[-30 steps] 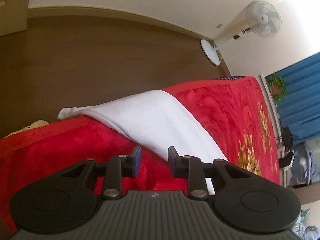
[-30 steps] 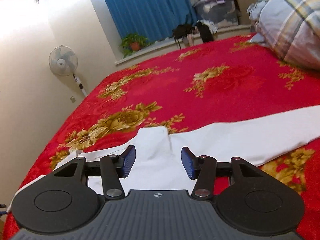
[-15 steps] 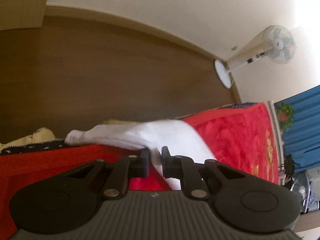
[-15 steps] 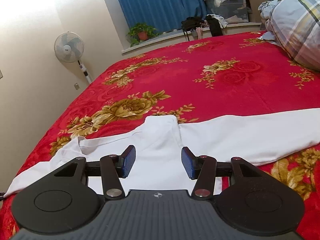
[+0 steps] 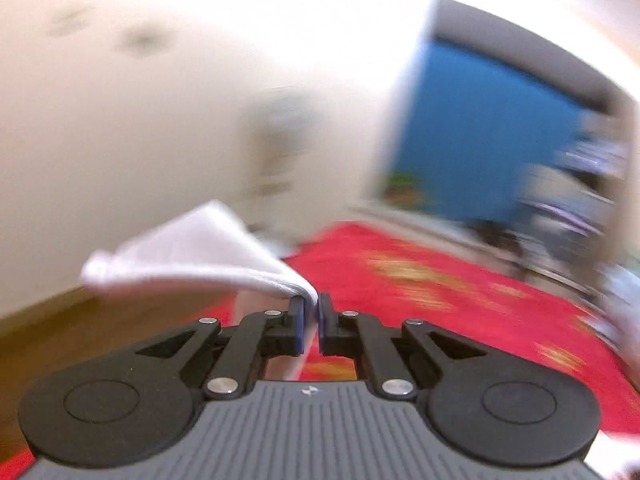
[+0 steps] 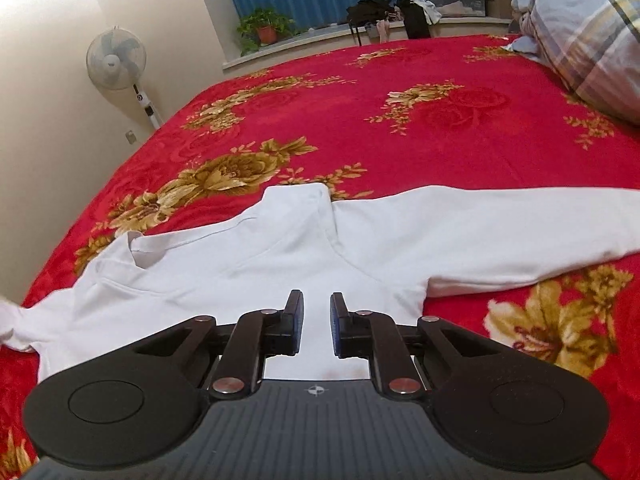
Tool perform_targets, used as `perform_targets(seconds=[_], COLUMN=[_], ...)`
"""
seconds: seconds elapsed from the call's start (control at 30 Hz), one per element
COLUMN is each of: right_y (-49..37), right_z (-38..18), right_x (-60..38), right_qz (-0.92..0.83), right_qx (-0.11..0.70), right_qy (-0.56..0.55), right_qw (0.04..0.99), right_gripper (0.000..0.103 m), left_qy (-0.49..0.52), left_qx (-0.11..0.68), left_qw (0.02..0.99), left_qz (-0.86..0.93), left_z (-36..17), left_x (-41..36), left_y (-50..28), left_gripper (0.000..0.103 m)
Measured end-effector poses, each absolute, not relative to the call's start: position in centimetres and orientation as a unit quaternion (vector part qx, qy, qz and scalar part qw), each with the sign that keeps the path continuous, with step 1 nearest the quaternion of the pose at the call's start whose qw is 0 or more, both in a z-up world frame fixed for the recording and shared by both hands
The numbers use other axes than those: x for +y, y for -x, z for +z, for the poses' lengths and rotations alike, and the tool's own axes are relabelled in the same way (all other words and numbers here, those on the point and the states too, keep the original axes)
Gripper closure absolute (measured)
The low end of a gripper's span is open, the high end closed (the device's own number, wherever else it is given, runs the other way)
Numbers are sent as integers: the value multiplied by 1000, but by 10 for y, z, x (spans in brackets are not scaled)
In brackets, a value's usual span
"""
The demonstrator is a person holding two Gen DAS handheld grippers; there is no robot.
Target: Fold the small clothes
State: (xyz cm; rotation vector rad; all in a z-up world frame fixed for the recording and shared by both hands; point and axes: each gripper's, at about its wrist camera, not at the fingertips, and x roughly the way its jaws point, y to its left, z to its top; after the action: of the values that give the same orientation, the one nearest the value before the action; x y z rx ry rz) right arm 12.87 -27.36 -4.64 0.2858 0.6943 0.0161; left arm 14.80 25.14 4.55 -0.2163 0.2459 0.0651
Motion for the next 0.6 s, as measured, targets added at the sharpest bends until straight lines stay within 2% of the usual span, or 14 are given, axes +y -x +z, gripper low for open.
perform_targets(seconds=[0.03,0.1,0.23,0.43,0.5,0.6], right_y=[-128,-127,-129,-142,-150,-164], right_z=[-47,-49,-52,-64,-70,-82], right_x=[-274,-275,-275,-275,-271,-266], right_qz=[11,17,32,56,61,70], right_qx=[338,338,343,368,379,396], right_qy=[-143,-150,-168,-225,-236,-257], right_qw=[930,929,924,900,893,879], right_gripper=[88,87,85,76,68,62], left_qy=[95,80,22,82,111,161], left_qx=[129,193,308,359,380,394], left_qw=[987,966,914,924,917,905], left_qz=[-21,-152,-263,-103,-44,-6], left_z=[45,31,-7,-30,-37,-36], left_x=[223,168,115,186,211,244], left_y=[-146,-148,-155,-195,-204,-226], left_gripper=[96,87,87,86,86,85])
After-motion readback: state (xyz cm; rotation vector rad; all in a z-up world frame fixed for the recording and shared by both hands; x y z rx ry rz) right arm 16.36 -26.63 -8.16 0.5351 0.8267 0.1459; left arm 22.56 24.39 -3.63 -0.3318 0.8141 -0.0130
